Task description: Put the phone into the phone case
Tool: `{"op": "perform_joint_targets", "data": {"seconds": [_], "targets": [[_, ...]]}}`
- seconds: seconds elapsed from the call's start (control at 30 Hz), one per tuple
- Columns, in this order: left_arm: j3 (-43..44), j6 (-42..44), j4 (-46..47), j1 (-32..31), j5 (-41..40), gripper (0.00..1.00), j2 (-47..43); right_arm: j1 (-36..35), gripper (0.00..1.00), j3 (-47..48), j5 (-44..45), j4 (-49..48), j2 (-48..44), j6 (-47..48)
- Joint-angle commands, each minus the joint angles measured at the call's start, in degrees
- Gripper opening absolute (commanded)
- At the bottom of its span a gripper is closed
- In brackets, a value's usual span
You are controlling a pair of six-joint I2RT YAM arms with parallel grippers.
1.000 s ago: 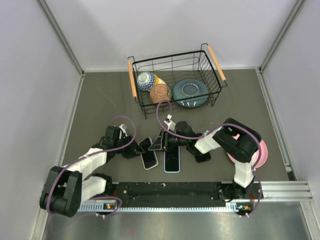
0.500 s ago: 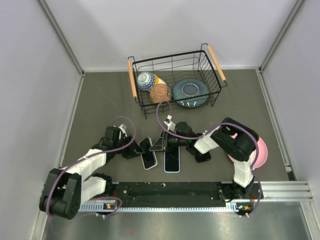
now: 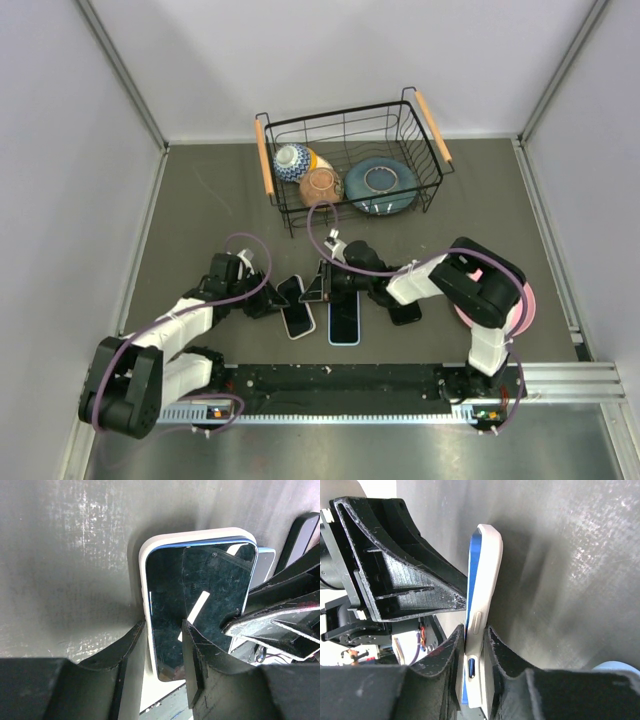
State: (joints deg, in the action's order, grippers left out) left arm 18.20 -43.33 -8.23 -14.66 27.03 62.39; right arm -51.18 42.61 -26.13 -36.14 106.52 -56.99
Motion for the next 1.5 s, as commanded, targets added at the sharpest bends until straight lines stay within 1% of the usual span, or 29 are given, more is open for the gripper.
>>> {"op": "perform_joint_targets", "data": {"seconds": [0.0, 0.07, 0.2, 0.23, 0.27, 0.33, 0.37, 0.43, 0.47, 0.53, 0.57, 0.63, 0.7, 0.73, 0.83, 0.9, 0.97, 1.0, 1.07, 1.13, 1.2, 1.23, 1.27, 1.33, 1.37, 1.4, 1.43, 1.47], "targets": [[-0.71, 0.62, -0.12, -0.81, 0.92, 0.38, 0.54, -3.05, 0.22, 3.7, -2.7, -2.53, -1.49, 2.68], [-0.71, 0.79, -0.3, -0.81, 0.84, 0.38, 0.45, -3.05, 0.25, 4.15, -2.87, -1.75, -1.05, 2.76], [-0.71, 0.97, -0.82, -0.81, 0.57, 0.39, 0.1, -3.05, 0.27, 4.06, -2.79, -1.22, -1.14, 2.94], [-0.71, 0.88, -0.82, -0.81, 0.57, 0.39, -0.07, -3.05, 0.24, 4.32, -2.53, -0.52, -1.14, 3.2], [-0.71, 0.79, -1.0, -0.81, 0.66, 0.39, -0.42, -3.05, 0.13, 4.5, -1.83, 0.62, -1.31, 3.64], [-0.18, 0.97, -2.22, -0.73, 0.57, 0.39, -1.04, -2.96, 0.0, 4.59, -0.68, 3.17, -2.71, 4.69], [0.78, 1.32, -3.1, -0.81, 0.57, 0.4, -1.91, -2.79, 0.0, 4.24, 0.8, 3.44, -3.5, 5.13], [2.1, 2.02, -6.42, -0.64, 0.05, 0.45, -4.54, -2.26, 0.0, 3.45, 1.08, 4.06, -6.14, 6.01], [3.59, 2.81, -7.67, -0.72, -0.13, 0.52, -5.78, -1.91, 0.0, 3.27, 0.82, 4.06, -7.11, 5.93], [5.09, 3.51, -9.95, -0.64, -0.22, 0.59, -10.24, -0.42, 0.0, 1.96, -0.49, 2.41, -10.0, 5.32], [6.4, 4.13, -11.62, -0.46, -0.57, 0.64, -12.1, 0.28, 0.0, 1.25, -1.11, 1.0, -10.89, 4.7], [7.29, 4.31, -12.69, -0.46, -0.57, 0.69, -16.22, 1.34, 0.0, -1.29, -3.04, -4.08, -13.78, 2.25], [8.08, 4.75, -12.95, -0.37, 1.35, 0.73, -18.43, 2.92, 0.0, -3.31, -4.19, -6.21, -15.72, 1.01], [8.26, 4.83, -12.87, -0.37, 2.23, 0.73, -19.84, 3.36, 0.0, -3.76, -5.5, -7.96, -17.29, 0.66], [8.26, 3.7, -11.11, -0.29, 6.36, 0.73, -21.78, 4.24, 0.0, -4.9, -7.44, -9.82, -19.5, -0.31], [7.03, 1.77, -6.47, -0.29, 11.45, 0.73, -22.22, 4.51, 0.0, -5.96, -8.06, -13.15, -21.26, -1.62], [5.54, -1.03, -2.86, -0.29, 14.62, 0.73, -22.49, 4.68, 0.0, -6.83, -8.67, -16.57, -22.23, -2.77], [5.19, -1.92, 0.37, -0.29, 18.11, 0.73, -22.49, 4.6, 0.0, -7.01, -8.94, -17.72, -22.32, -3.3], [4.05, -4.29, 4.08, -0.37, 20.69, 0.73, -22.4, 4.6, 0.0, -7.28, -9.9, -20.19, -22.32, -5.14], [3.25, -5.79, 9.44, -0.29, 22.45, 0.7, -22.93, 4.6, 0.0, -7.45, -10.69, -23.7, -21.27, -7.25], [1.76, -8.95, 13.39, -0.29, 23.59, 0.66, -23.28, 4.6, 0.0, -7.89, -11.13, -27.81, -19.78, -9.61], [1.15, -11.49, 17.24, -0.29, 24.29, 0.64, -23.98, 4.6, 0.0, -7.98, -11.57, -29.15, -19.08, -10.5], [0.01, -12.64, 19.2, -0.29, 24.56, 0.54, -24.24, 4.6, 0.0, -8.16, -11.75, -30.38, -18.46, -11.12], [-1.14, -15.01, 22.54, -0.29, 24.65, 0.4, -24.94, 4.6, 0.0, -8.24, -12.36, -32.14, -17.32, -12.18], [-1.32, -15.38, 22.73, -0.29, 24.39, 0.27, -25.12, 4.6, 0.01, -8.59, -12.19, -32.24, -17.14, -12.26], [-1.32, -15.47, 22.82, -0.29, 24.48, 0.2, -25.21, 4.68, 0.03, -8.77, -12.1, -32.24, -17.05, -12.0], [-1.15, -15.21, 22.82, -0.29, 24.65, 0.15, -25.3, 4.6, 0.11, -8.95, -12.02, -31.63, -17.22, -11.65], [-1.15, -15.03, 22.82, -0.29, 25.0, 0.01, -25.21, 4.68, 0.15, -9.21, -12.19, -31.19, -17.31, -11.3]]}}
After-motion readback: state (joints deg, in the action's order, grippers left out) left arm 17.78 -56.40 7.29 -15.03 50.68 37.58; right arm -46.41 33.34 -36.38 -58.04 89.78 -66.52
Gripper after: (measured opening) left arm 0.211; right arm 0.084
